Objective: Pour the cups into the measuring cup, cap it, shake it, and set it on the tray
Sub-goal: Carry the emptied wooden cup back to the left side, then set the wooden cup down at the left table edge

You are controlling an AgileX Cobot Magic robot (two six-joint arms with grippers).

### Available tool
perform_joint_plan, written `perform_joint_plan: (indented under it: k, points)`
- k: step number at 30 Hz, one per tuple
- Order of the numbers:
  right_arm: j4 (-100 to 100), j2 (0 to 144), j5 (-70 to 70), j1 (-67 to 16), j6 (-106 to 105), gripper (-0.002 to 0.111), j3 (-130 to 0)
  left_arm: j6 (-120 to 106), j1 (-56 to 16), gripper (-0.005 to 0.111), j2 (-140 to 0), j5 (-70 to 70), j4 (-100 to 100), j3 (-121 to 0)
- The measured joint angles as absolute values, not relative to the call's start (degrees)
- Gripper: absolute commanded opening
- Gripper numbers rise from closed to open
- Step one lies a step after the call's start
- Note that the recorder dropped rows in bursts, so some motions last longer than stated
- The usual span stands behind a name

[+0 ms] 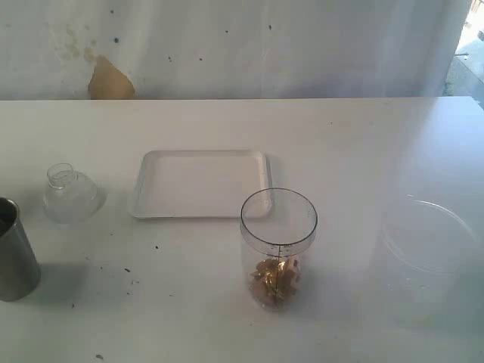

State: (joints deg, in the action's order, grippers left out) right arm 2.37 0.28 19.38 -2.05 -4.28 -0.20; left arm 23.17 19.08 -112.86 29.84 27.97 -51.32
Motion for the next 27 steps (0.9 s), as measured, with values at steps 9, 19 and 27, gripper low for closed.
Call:
perform_joint_plan:
  k: [9,19,27]
  points:
    - [2.4,0.3,19.4,-2.1,-4.3,0.000,-0.2,20.4,19.1,0.000,-118.6,34.3,24.9,-51.4]
    - [2.4,0.3,19.4,-2.1,-4.3,0.000,-0.2,23.4,19.2,0.000,-119.8,39.9,32.8,-51.4]
    - [2.4,0.3,19.4,-2.1,-4.3,0.000,-0.2,28.9,19.2,0.000,-121.9,40.2,35.5,-51.4]
